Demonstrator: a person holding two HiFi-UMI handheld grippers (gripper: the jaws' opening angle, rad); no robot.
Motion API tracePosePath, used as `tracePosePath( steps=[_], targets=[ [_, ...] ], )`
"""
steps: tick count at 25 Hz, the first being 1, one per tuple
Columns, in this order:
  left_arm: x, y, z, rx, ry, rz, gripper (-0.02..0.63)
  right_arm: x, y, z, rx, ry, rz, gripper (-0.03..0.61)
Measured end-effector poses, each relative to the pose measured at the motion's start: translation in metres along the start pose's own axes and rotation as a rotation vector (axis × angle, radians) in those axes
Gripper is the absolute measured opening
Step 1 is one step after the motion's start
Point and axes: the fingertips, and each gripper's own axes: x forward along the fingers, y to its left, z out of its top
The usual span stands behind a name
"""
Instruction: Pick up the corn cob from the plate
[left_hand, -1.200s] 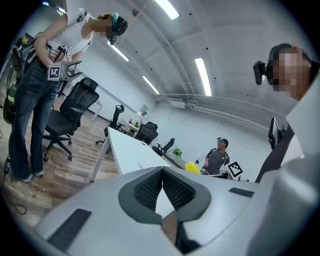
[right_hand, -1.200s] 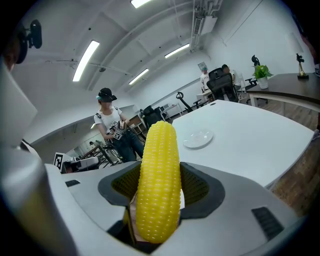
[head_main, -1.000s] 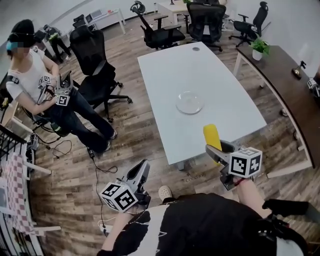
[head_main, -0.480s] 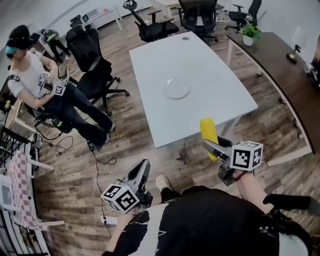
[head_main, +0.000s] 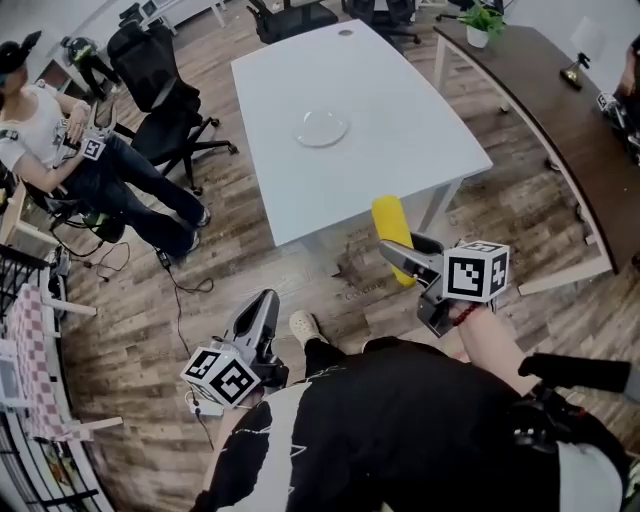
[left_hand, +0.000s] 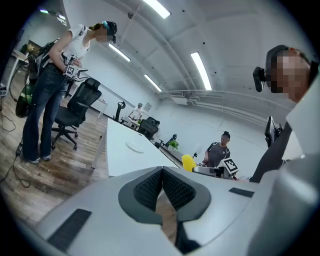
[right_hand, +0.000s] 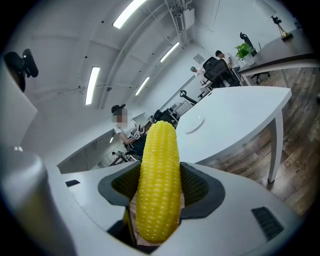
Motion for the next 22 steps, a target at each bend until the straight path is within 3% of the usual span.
tracePosePath(
  steps=[22],
  targets=[
    [-0.036,0.006,-0.001,-0.014,-0.073,0.136,0.012,0.029,0.011,-0.001,-0.017,0.078,0.094,0.247]
  ],
)
